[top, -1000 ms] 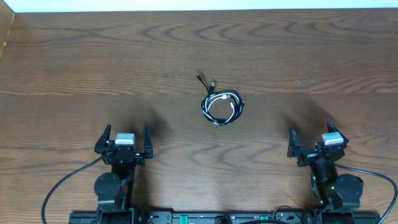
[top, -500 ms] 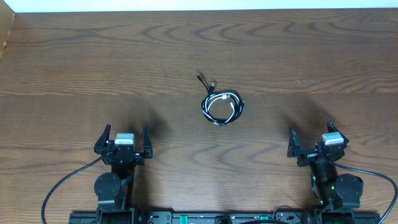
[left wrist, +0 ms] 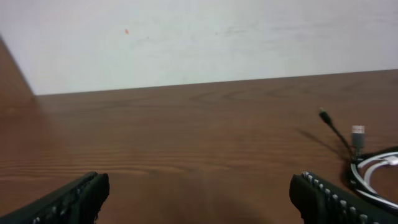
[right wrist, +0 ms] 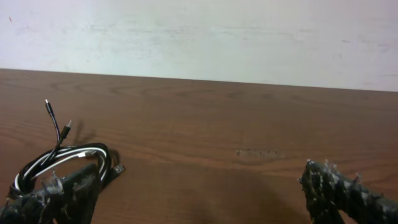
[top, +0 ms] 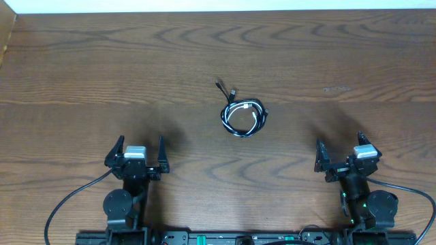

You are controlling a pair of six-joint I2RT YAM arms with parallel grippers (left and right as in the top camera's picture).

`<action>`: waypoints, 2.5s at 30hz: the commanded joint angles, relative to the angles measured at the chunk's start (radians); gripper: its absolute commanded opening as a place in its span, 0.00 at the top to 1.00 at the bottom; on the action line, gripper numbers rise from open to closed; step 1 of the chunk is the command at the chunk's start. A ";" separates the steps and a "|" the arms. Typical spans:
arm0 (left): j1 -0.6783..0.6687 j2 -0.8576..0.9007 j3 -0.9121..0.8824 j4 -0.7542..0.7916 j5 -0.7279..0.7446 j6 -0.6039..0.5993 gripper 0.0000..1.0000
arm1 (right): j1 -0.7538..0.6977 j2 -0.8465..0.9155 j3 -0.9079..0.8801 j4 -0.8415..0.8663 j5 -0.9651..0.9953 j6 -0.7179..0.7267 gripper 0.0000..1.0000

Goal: Untangle cables

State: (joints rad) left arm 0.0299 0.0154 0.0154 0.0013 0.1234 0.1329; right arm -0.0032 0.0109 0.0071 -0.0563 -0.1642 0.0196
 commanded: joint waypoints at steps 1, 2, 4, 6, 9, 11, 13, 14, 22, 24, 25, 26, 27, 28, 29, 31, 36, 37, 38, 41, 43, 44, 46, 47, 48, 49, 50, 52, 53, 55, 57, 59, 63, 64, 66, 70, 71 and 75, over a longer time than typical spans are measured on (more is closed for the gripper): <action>-0.003 0.034 0.016 0.003 0.048 -0.019 0.02 | 0.009 -0.005 -0.002 0.000 -0.011 0.017 0.01; -0.003 0.048 0.024 0.003 0.049 -0.019 0.02 | 0.009 -0.005 -0.001 0.000 -0.013 0.017 0.01; -0.003 0.079 0.043 0.003 0.053 -0.019 0.02 | 0.009 -0.005 -0.002 0.000 -0.032 0.017 0.01; -0.003 0.120 0.066 0.003 0.053 -0.019 0.02 | 0.009 -0.005 -0.002 0.000 -0.047 0.017 0.01; -0.003 0.204 0.116 0.003 0.053 -0.018 0.02 | 0.009 -0.005 -0.001 0.000 -0.048 0.017 0.01; -0.003 0.272 0.157 0.003 0.054 -0.018 0.02 | 0.009 -0.005 -0.002 0.000 -0.049 0.017 0.01; -0.003 0.341 0.198 0.002 0.073 -0.016 0.02 | 0.009 -0.005 -0.002 0.000 -0.054 0.018 0.01; -0.003 0.373 0.217 0.002 0.080 -0.014 0.02 | 0.009 -0.005 -0.001 0.000 -0.058 0.018 0.01; -0.003 0.617 0.381 -0.024 0.137 -0.015 0.02 | 0.009 -0.005 -0.001 0.000 -0.075 0.018 0.01; -0.003 0.650 0.407 -0.024 0.159 -0.015 0.02 | 0.009 -0.004 -0.001 0.000 -0.076 0.029 0.01; -0.003 0.664 0.420 -0.024 0.170 -0.015 0.02 | 0.009 -0.004 -0.001 0.000 -0.079 0.036 0.01; -0.003 0.674 0.431 -0.026 0.180 -0.015 0.02 | 0.009 -0.004 0.000 0.000 -0.089 0.036 0.01; -0.003 0.683 0.443 -0.031 0.183 -0.015 0.02 | 0.009 -0.004 0.000 0.000 -0.105 0.036 0.01; -0.003 0.689 0.454 -0.041 0.183 -0.015 0.02 | 0.009 -0.004 0.002 0.000 -0.122 0.036 0.01; -0.003 0.692 0.465 -0.056 0.183 -0.015 0.02 | 0.009 -0.004 0.003 -0.001 -0.136 0.036 0.01; -0.003 0.695 0.488 -0.090 0.182 -0.014 0.02 | 0.009 -0.003 0.006 -0.001 -0.154 0.035 0.01; -0.003 0.695 0.504 -0.124 0.183 -0.015 0.02 | 0.009 0.007 0.024 -0.001 -0.163 0.036 0.01; -0.003 0.695 0.507 -0.129 0.183 -0.015 0.02 | 0.009 0.012 0.034 -0.001 -0.170 0.036 0.01; -0.003 0.695 0.511 -0.137 0.183 -0.015 0.02 | 0.009 0.018 0.044 -0.002 -0.174 0.037 0.01; -0.003 0.698 0.565 -0.209 0.183 -0.014 0.02 | 0.009 0.071 0.109 -0.015 -0.180 0.037 0.01; -0.003 0.710 0.614 -0.275 0.182 -0.014 0.02 | 0.009 0.119 0.157 -0.033 -0.187 0.037 0.01; -0.003 0.718 0.639 -0.307 0.182 -0.014 0.02 | 0.009 0.150 0.187 -0.049 -0.188 0.037 0.01; -0.003 0.755 0.720 -0.409 0.183 -0.014 0.02 | 0.009 0.243 0.275 -0.097 -0.188 0.036 0.01; -0.003 0.770 0.747 -0.441 0.183 -0.014 0.02 | 0.009 0.285 0.314 -0.117 -0.188 0.036 0.01; -0.003 0.790 0.782 -0.483 0.183 -0.014 0.02 | 0.009 0.322 0.348 -0.137 -0.195 0.036 0.01; -0.003 0.811 0.820 -0.528 0.183 -0.014 0.02 | 0.009 0.369 0.395 -0.166 -0.208 0.036 0.00; -0.003 0.827 0.852 -0.565 0.182 -0.014 0.02 | 0.009 0.407 0.435 -0.193 -0.212 0.036 0.01; -0.003 0.867 0.933 -0.651 0.181 -0.014 0.02 | 0.009 0.491 0.524 -0.251 -0.212 0.036 0.01; -0.003 0.888 0.972 -0.688 0.179 -0.013 0.02 | 0.009 0.534 0.571 -0.282 -0.212 0.036 0.01; -0.003 0.931 1.048 -0.753 0.180 -0.011 0.02 | 0.009 0.620 0.664 -0.348 -0.213 0.036 0.01; -0.003 0.980 1.125 -0.818 0.186 -0.011 0.02 | 0.009 0.701 0.752 -0.415 -0.213 0.036 0.01; -0.004 1.042 1.209 -0.883 0.229 -0.011 0.02 | 0.009 0.785 0.844 -0.486 -0.213 0.036 0.01; -0.018 1.149 1.316 -0.953 0.306 -0.011 0.02 | 0.009 0.908 0.975 -0.582 -0.243 0.036 0.01; -0.026 1.173 1.330 -0.960 0.311 -0.011 0.02 | 0.009 0.938 1.003 -0.598 -0.261 0.036 0.01; -0.055 1.222 1.351 -0.969 0.328 -0.011 0.02 | 0.009 0.984 1.037 -0.607 -0.293 0.036 0.01; -0.113 1.297 1.352 -0.931 0.507 -0.011 0.02 | 0.009 1.039 1.049 -0.555 -0.373 0.036 0.01; -0.122 1.312 1.352 -0.927 0.520 -0.012 0.02 | 0.009 1.046 1.049 -0.543 -0.373 0.036 0.01; -0.147 1.360 1.349 -0.880 0.551 -0.015 0.02 | 0.009 1.069 1.049 -0.523 -0.393 0.056 0.01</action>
State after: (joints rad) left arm -0.1032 1.3563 1.3487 -0.9039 0.5858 0.1268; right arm -0.0032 1.0714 1.0340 -0.5861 -0.5018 0.0502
